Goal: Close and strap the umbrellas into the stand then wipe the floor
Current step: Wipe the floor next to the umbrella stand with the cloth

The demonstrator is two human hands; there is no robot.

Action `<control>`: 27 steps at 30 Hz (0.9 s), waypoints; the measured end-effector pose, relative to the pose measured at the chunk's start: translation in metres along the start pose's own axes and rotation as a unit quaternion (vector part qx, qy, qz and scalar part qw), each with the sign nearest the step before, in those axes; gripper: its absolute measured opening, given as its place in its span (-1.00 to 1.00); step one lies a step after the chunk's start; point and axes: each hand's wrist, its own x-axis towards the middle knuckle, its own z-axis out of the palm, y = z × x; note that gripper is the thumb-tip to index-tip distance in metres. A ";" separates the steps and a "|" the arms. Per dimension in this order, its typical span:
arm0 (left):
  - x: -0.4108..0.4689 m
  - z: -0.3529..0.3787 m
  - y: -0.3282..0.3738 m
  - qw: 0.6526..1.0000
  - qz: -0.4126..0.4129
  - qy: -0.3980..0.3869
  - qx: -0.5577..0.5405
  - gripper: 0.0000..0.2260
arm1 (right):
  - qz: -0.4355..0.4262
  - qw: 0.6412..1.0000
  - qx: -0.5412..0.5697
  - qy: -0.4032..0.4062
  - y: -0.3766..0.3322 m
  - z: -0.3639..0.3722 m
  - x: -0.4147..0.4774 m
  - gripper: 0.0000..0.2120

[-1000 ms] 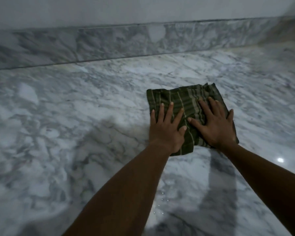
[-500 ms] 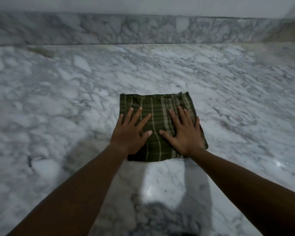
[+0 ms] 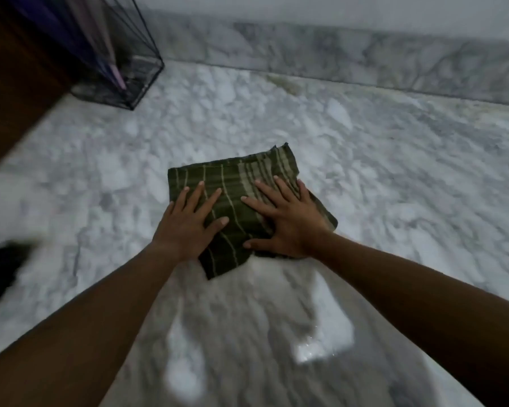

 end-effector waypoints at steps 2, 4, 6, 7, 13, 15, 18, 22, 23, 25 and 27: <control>-0.006 0.005 -0.033 0.999 -0.035 0.024 -0.029 -0.28 | -0.014 1.000 -0.008 0.004 -0.022 0.001 0.040 -0.15; -0.009 0.008 -0.067 0.995 -0.082 0.032 -0.054 -0.28 | -0.026 0.999 -0.019 -0.004 -0.048 0.002 0.080 -0.18; -0.009 0.005 -0.100 0.990 -0.128 0.036 -0.054 -0.26 | -0.039 0.999 -0.023 -0.012 -0.077 0.004 0.117 -0.18; -0.010 0.002 -0.117 0.986 -0.157 0.031 -0.047 -0.28 | -0.047 0.999 -0.019 -0.012 -0.092 0.006 0.134 -0.18; -0.057 -0.007 -0.165 0.955 -0.288 -0.036 -0.052 -0.40 | -0.123 0.992 -0.021 -0.020 -0.178 0.023 0.175 -0.13; -0.089 0.004 -0.161 0.958 -0.282 -0.029 -0.039 -0.37 | -0.170 0.984 -0.037 -0.034 -0.185 0.024 0.168 -0.13; -0.142 0.023 -0.141 0.974 -0.227 0.010 -0.010 -0.23 | -0.263 0.962 -0.058 -0.034 -0.178 0.021 0.139 -0.11; -0.183 0.038 -0.099 0.987 -0.159 0.025 0.018 -0.22 | -0.331 0.938 -0.078 -0.065 -0.157 0.020 0.085 -0.06; -0.184 0.038 -0.086 0.990 -0.136 0.013 0.023 -0.22 | -0.335 0.936 -0.082 -0.071 -0.148 0.017 0.070 -0.05; -0.180 0.041 -0.057 0.996 -0.080 0.001 0.032 -0.19 | -0.320 0.941 -0.083 -0.071 -0.121 0.011 0.039 -0.04; -0.166 0.043 -0.024 0.999 -0.037 -0.002 0.020 -0.17 | -0.279 0.955 -0.062 -0.078 -0.087 0.006 0.010 -0.06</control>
